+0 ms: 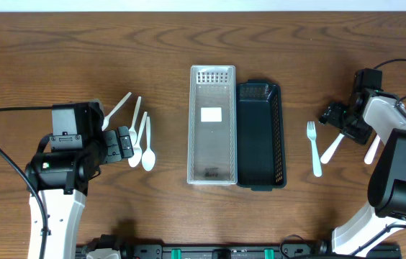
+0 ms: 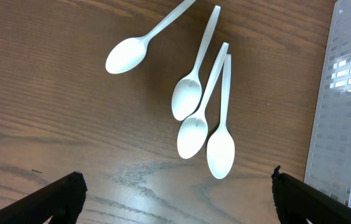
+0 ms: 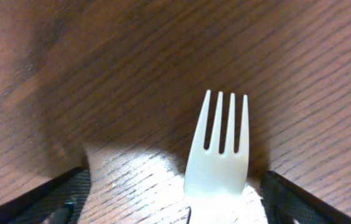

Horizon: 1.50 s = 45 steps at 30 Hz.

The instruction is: Pack container

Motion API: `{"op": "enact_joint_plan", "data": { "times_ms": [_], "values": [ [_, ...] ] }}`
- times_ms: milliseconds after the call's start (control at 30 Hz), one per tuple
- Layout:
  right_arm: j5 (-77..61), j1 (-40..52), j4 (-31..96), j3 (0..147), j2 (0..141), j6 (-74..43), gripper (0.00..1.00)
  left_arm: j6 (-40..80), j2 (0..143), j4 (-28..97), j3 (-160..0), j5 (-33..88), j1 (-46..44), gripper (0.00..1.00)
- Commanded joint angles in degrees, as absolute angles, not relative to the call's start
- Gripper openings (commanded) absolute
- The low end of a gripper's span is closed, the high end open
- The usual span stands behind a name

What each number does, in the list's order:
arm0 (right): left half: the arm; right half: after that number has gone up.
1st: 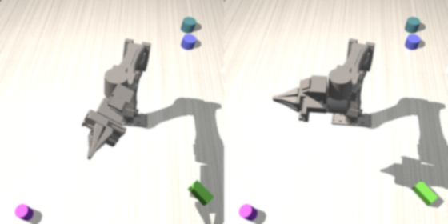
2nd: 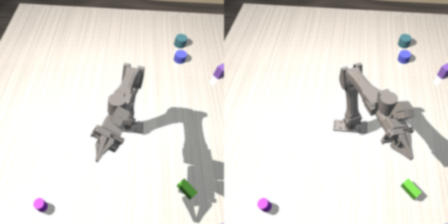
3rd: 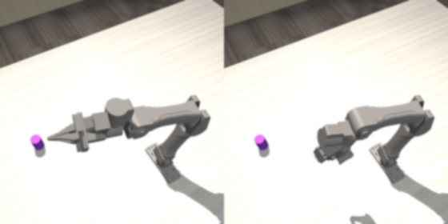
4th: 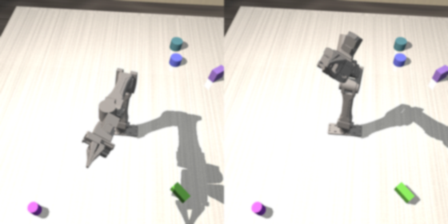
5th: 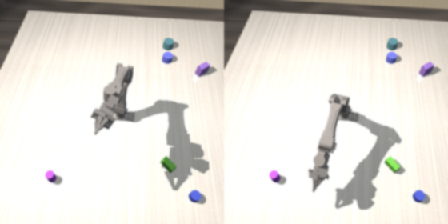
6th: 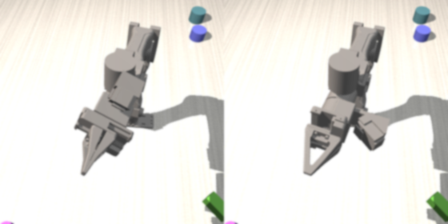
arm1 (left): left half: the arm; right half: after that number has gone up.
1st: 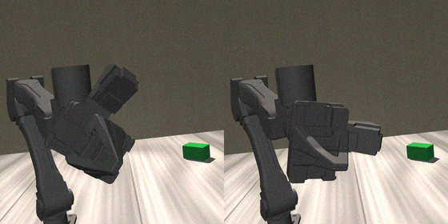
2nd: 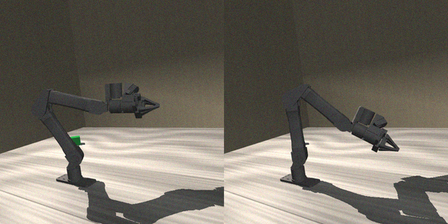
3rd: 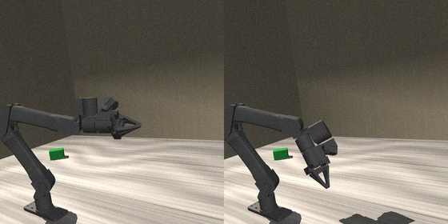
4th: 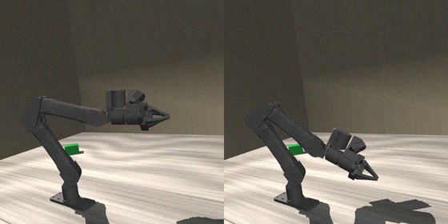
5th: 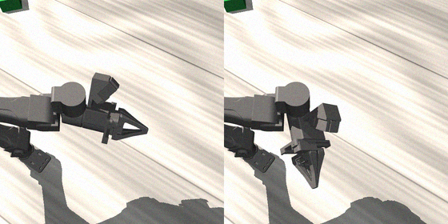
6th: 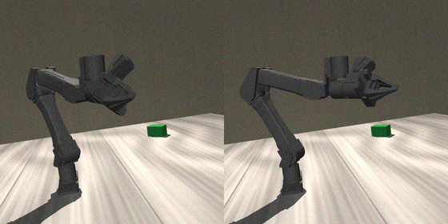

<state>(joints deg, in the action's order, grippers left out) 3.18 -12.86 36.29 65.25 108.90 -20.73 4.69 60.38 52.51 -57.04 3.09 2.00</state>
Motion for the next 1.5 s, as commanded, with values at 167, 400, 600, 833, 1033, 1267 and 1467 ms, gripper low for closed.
{"op": "enact_joint_plan", "data": {
  "times_ms": [167,400,600,833,1033,1267,1467],
  "values": [
    [2.98,-13.43,35.83,65.14,110.37,-20.56,0.78,5.06,60.62,52.69,-58.08,3.66,2.17,0.97],
    [3.2,-15.59,35.07,65.14,110.37,-20.53,0.64,5.04,60.62,52.66,-58.08,3.66,2.17,0.97],
    [3.2,-16.99,35.14,65.14,110.37,-20.49,0.52,5.04,60.62,52.66,-58.08,3.66,2.17,0.97],
    [3.18,-16.97,35.35,65.14,110.37,-20.49,0.34,5.06,60.62,52.66,-58.08,3.66,2.17,0.97],
    [3.18,-16.95,35.48,65.14,110.37,-20.49,0.25,5.06,60.62,52.66,-58.08,3.68,2.17,0.98],
    [3.16,-16.84,34.85,65.14,110.37,-20.49,0.24,5.04,60.62,52.64,-58.08,3.66,2.17,0.97],
    [3.16,-14.92,36.05,67.4,106.85,-20.34,0.22,5.04,60.62,52.66,-58.08,3.66,2.17,0.97]
  ]
}}
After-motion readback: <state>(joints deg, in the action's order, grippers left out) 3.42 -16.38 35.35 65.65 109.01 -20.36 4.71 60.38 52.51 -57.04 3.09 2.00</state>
